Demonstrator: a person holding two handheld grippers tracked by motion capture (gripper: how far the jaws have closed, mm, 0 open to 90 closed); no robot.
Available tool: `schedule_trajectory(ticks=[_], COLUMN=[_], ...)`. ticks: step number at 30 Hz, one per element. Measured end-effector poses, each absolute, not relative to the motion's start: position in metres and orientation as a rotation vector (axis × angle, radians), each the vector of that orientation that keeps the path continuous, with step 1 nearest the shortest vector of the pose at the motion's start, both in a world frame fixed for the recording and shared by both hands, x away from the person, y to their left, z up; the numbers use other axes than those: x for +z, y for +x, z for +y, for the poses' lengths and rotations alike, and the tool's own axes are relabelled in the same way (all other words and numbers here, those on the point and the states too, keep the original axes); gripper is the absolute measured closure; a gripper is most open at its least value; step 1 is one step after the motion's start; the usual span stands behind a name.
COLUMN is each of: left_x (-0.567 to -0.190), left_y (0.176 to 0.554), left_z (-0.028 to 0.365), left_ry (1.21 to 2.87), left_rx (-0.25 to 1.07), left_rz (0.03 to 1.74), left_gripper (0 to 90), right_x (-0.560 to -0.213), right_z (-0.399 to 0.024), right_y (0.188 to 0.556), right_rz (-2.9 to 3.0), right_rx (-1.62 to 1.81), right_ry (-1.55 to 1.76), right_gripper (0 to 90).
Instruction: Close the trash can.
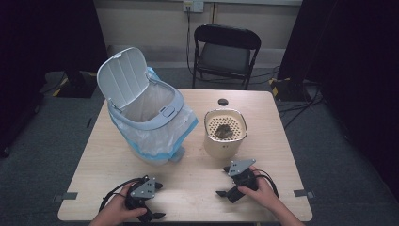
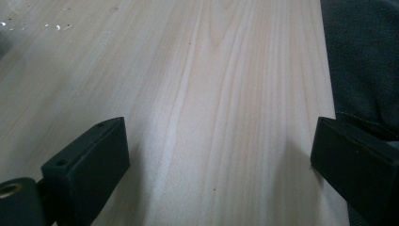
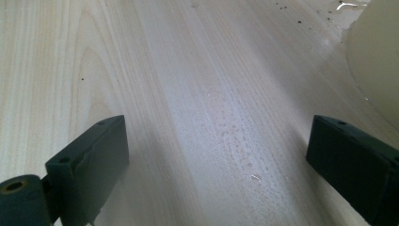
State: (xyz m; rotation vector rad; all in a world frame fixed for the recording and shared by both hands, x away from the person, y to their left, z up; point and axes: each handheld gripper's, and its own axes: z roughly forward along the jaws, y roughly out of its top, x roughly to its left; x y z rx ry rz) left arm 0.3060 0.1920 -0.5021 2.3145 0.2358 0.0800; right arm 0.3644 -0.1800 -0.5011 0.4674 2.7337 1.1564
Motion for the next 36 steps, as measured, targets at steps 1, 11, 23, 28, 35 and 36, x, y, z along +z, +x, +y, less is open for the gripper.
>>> schedule_trajectory(ticks=[1,11,23,28,35,36], left_x=[-0.501,-0.498,-0.475,-0.461,-0.441,-0.439], left_y=[0.306,0.308,0.314,0.318,0.326,0.327], left_z=[0.194,0.210,0.244,0.261,0.282,0.286], left_ry=[2.319,2.309,2.258,2.245,2.185,2.181], left_rx=[0.079,0.089,0.085,0.101,0.101,0.109], left_rz=[0.250,0.324,0.493,0.560,0.662,0.668], left_gripper=[5.1,15.7,16.1,16.1,15.9,15.9], right_x=[-0.501,-0.501,-0.502,-0.502,-0.502,-0.502], right_z=[-0.180,-0.180,-0.178,-0.178,-0.178,-0.178], right_y=[0.364,0.365,0.366,0.366,0.366,0.366], right_rz=[2.736,2.735,2.734,2.734,2.734,2.734], right_rx=[1.155,1.152,1.133,1.133,1.133,1.133], right_ry=[0.470,0.474,0.491,0.491,0.491,0.491], right_gripper=[5.1,4.4,0.3,0.3,0.3,0.3])
